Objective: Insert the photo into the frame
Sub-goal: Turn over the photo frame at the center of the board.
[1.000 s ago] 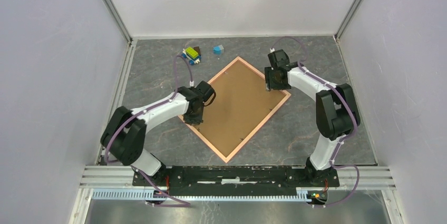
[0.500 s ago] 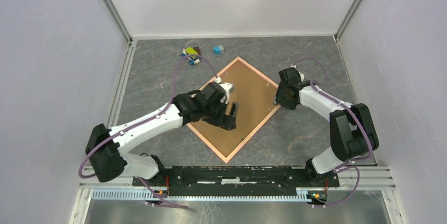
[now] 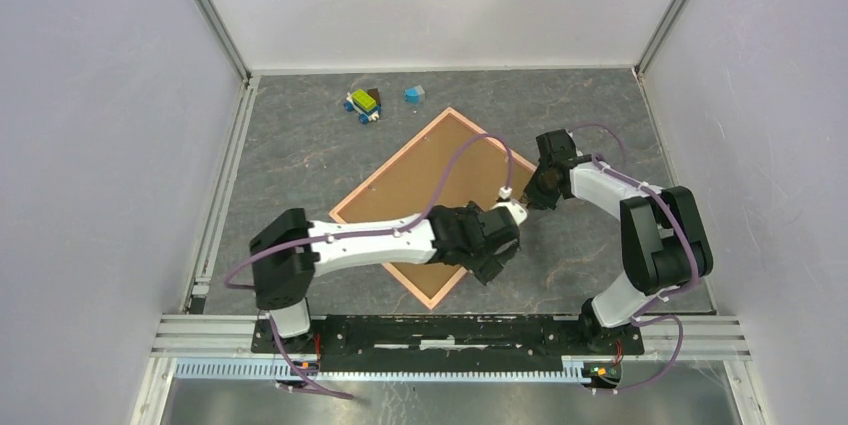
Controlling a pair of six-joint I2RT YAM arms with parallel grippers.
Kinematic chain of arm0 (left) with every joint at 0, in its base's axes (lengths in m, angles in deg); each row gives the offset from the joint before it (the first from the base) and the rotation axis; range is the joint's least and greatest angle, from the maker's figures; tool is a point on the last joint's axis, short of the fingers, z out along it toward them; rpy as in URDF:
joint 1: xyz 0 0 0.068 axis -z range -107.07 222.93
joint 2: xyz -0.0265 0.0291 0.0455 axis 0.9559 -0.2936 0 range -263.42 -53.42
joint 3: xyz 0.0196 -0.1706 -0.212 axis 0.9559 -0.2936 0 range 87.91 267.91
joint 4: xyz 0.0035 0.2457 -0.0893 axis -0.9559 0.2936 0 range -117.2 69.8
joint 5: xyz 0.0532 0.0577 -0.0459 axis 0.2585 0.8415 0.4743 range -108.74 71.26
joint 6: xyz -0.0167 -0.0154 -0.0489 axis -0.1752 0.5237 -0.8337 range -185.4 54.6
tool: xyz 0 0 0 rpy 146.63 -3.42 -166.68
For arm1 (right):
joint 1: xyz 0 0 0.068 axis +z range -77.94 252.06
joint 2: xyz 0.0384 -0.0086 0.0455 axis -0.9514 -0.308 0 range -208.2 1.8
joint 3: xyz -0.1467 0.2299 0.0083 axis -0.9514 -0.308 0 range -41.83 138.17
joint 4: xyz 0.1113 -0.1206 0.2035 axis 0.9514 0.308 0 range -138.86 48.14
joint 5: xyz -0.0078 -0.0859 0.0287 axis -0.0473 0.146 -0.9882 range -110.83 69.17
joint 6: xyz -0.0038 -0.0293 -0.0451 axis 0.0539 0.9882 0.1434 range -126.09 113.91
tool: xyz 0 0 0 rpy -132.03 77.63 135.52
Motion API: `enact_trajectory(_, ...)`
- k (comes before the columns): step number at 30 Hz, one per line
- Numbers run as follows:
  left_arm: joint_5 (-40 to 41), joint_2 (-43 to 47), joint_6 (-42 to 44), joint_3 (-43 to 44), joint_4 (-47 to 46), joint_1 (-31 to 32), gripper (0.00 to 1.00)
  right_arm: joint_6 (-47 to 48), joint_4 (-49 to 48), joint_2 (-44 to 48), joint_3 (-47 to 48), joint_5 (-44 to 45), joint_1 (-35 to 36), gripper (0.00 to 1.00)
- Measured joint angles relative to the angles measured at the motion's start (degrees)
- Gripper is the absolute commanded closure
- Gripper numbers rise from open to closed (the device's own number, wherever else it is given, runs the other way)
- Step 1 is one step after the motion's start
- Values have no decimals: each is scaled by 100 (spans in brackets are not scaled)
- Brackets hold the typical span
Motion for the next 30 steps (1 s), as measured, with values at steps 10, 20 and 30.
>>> enact_trajectory(10, 1617, -1746, 420, 1349, 358, 730, 1, -234, 1213, -313, 809, -260, -170, 100)
enact_trajectory(20, 3654, -2870, 627, 2081, 1373, 1097, 24, -249, 2109, 306, 1014, -466, -284, 100)
enact_trajectory(30, 4645, -2929, 577, 2216, 2013, 1298, 89, -400, 2203, 935, 1019, -599, -321, 77)
